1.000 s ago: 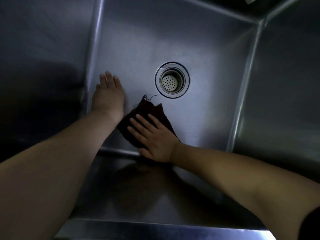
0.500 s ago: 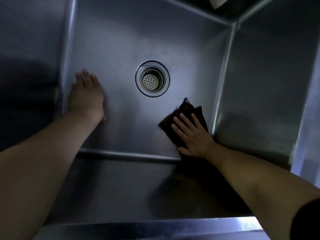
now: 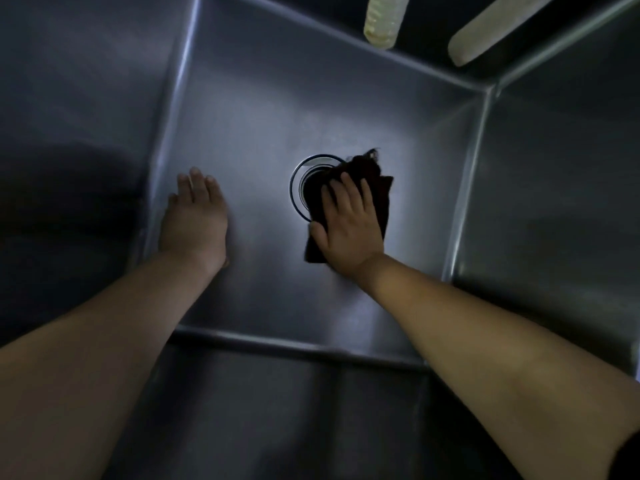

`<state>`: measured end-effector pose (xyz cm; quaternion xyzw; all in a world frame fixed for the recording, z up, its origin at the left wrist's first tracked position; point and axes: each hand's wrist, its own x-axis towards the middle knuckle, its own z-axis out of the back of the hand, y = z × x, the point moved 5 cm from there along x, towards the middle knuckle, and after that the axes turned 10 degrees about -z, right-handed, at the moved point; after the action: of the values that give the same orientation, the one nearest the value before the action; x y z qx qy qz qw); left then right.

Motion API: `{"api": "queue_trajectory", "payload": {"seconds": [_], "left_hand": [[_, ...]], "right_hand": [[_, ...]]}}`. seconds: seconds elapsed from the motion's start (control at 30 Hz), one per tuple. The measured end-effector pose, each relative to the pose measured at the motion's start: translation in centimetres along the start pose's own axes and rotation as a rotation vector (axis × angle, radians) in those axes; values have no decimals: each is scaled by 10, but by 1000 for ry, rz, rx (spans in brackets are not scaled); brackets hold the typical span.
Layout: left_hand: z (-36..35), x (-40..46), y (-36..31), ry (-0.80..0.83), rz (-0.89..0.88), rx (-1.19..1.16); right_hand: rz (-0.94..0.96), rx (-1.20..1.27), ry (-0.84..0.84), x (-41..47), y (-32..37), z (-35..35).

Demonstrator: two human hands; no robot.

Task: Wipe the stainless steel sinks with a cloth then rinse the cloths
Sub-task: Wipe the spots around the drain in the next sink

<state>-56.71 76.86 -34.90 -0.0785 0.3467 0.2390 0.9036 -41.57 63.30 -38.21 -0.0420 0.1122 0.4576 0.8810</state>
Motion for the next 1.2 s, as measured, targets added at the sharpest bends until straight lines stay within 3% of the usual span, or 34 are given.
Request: {"api": "queue_trajectory", "payload": {"seconds": [0.23, 0.5, 0.63, 0.8, 1.0, 1.2], "left_hand": [[-1, 2, 1, 28, 14, 30], [-2, 2, 3, 65, 4, 18], [-6, 2, 6, 75, 5, 15], [-7, 6, 2, 38, 25, 7], [-6, 6, 2, 50, 40, 8], [-1, 3, 0, 50, 41, 6]], "right_hand": [[-166, 9, 4, 30, 27, -2], [109, 39, 81, 26, 3, 9], [237, -69, 104, 30, 0, 11], [274, -42, 56, 29, 1, 10], [328, -167, 148, 32, 2, 10], [209, -309, 153, 27, 4, 9]]}}
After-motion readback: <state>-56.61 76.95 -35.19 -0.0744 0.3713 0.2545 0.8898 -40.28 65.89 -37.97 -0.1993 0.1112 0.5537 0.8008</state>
